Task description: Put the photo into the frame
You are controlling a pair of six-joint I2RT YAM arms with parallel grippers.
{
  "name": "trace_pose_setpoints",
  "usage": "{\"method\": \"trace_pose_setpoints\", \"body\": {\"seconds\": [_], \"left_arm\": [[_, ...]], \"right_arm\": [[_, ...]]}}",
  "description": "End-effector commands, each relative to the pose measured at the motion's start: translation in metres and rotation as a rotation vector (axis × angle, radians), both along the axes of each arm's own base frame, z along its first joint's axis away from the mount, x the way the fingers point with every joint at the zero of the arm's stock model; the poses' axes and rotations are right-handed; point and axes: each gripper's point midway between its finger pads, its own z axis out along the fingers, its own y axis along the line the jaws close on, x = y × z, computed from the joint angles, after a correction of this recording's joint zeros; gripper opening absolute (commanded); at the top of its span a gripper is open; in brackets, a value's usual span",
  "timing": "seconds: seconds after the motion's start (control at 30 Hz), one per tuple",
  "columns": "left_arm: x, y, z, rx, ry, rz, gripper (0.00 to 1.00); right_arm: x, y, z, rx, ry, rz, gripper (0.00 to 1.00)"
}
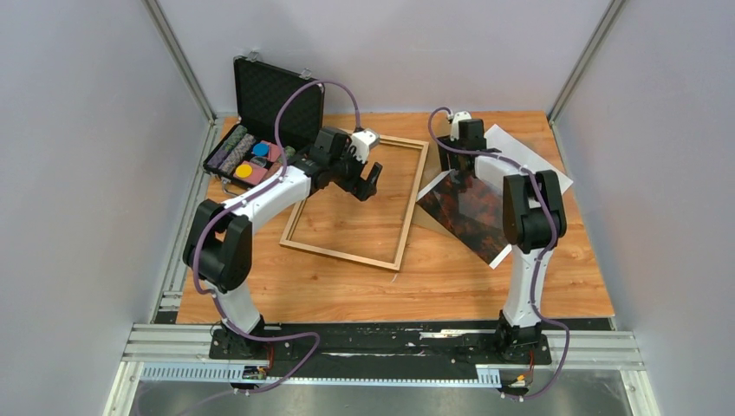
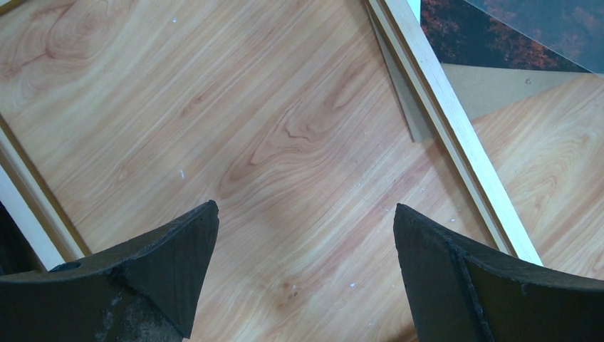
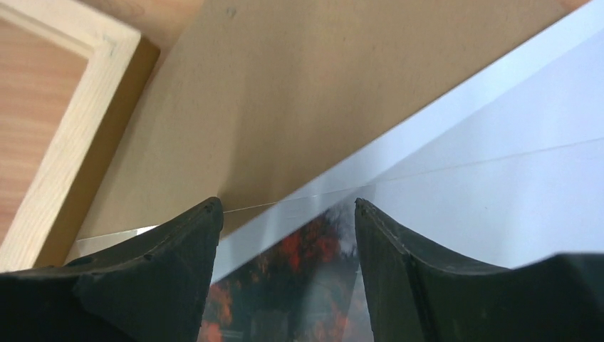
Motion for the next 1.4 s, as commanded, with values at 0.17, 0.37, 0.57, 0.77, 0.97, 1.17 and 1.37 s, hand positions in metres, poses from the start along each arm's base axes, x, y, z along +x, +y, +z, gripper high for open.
{"method": "trace_pose_setpoints", "body": {"seconds": [0.17,0.37,0.57,0.77,0.97,1.17,1.37], "left_arm": [[0.006,-0.003,0.039,-0.039,-0.1,-0.007,1.0],[0.005,-0.005,0.04,-0.05,-0.094,-0.009,1.0],[0.004,-0.015,0.04,-0.093,-0.061,-0.021,1.0],[0.004,-0.036,0.034,-0.14,0.026,-0.043,1.0],[0.004,-0.072,0.031,-0.209,0.122,-0.079,1.0],[0.01,-0.116,0.033,-0.279,0.202,-0.109,1.0],[0.003,-0.16,0.027,-0.323,0.264,-0.176,1.0]], "right_arm": [[-0.055,-0.003,-0.01,-0.031,0.105,0.071,0.67],[-0.082,-0.006,-0.016,-0.047,0.155,0.098,0.67],[-0.113,0.003,-0.018,-0.005,0.21,0.16,0.66],[-0.147,0.012,-0.008,0.033,0.24,0.197,0.65],[-0.167,0.013,0.047,0.094,0.15,0.153,0.69],[-0.192,-0.019,0.098,0.113,0.043,-0.002,0.75],[-0.226,-0.072,0.115,0.07,-0.017,-0.165,0.85]]}}
